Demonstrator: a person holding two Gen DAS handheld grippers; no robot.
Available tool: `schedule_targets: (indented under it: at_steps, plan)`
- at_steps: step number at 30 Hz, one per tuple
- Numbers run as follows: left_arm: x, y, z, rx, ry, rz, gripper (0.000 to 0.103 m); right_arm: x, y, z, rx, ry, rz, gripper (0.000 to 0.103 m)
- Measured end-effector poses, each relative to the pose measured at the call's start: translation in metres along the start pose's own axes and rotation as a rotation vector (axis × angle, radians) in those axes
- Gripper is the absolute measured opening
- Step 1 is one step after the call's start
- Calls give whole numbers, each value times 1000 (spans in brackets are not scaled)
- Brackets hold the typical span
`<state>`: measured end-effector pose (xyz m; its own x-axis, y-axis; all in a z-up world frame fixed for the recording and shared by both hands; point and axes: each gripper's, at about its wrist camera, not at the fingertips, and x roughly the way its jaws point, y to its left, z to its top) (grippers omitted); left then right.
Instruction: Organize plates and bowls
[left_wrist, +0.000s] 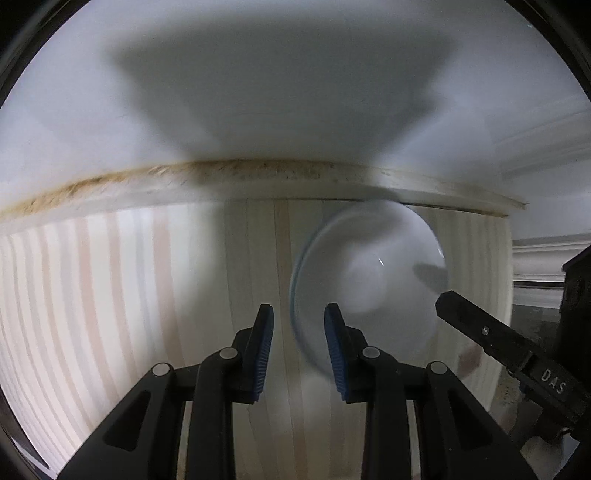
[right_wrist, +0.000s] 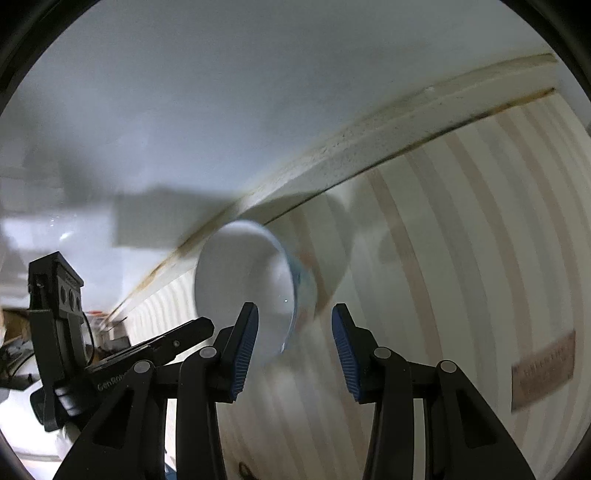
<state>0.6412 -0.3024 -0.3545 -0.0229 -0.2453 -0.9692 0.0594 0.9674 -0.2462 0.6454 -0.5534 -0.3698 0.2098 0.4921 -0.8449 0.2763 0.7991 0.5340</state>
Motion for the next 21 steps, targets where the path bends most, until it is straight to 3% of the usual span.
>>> schedule_targets:
  at_steps: [2,4,8,17,21]
  plan:
    - [9,-2,4,8,0,9,25,10,0,7,-4,11,-12,45]
    - [15,-5,4,28,-5,17,16,20,-1,15,-8,29,-30,43]
    - [17,-10,4,56,-19,49,14,34,1,21,-32,58,-65,16]
    - [16,-26,-4,88,-29,70,14,36,11,19,-75,58,-117,14]
    - [-4,-30,-18,111,-55,71,14,28,17,11,-85,48,-121,14]
